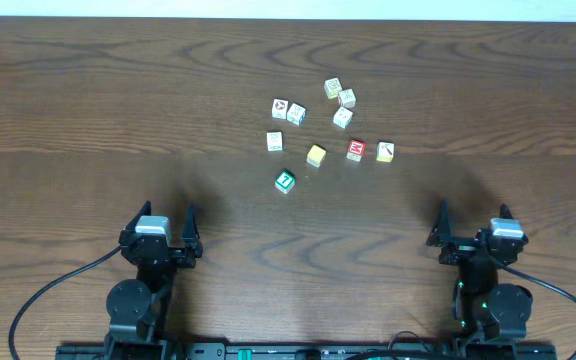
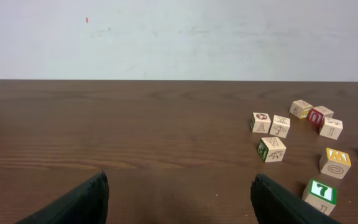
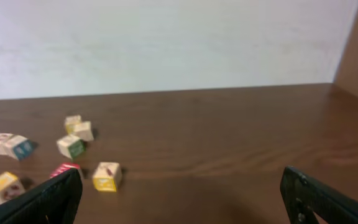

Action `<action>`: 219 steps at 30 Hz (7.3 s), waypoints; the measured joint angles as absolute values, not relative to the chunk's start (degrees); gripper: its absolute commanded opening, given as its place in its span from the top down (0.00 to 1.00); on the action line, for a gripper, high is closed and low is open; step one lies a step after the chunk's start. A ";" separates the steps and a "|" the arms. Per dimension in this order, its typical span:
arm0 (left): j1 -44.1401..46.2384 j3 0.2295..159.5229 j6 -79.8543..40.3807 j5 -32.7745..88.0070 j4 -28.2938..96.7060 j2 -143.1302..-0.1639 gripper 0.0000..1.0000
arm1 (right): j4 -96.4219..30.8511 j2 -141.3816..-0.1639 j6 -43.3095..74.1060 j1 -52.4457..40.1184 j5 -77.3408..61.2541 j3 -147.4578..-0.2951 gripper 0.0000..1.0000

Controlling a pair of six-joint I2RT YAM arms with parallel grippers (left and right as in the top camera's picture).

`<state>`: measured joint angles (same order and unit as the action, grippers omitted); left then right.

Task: Lift 4 blocks

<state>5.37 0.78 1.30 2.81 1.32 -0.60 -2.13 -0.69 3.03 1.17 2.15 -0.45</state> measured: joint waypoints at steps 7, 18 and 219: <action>5.37 0.78 1.30 2.81 1.30 -0.60 0.27 | -4.43 -0.89 2.70 1.17 -5.06 -0.69 0.01; 5.37 0.78 1.30 2.81 1.30 -0.60 0.27 | -7.01 -17.10 1.61 1.17 -7.81 -10.98 0.01; 5.37 0.86 1.30 2.79 1.43 -0.62 0.27 | -47.35 -77.82 20.51 -29.43 7.01 -55.99 0.99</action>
<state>5.37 0.86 1.30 2.79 1.43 -0.62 -47.35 -77.82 20.51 -29.43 7.01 -55.99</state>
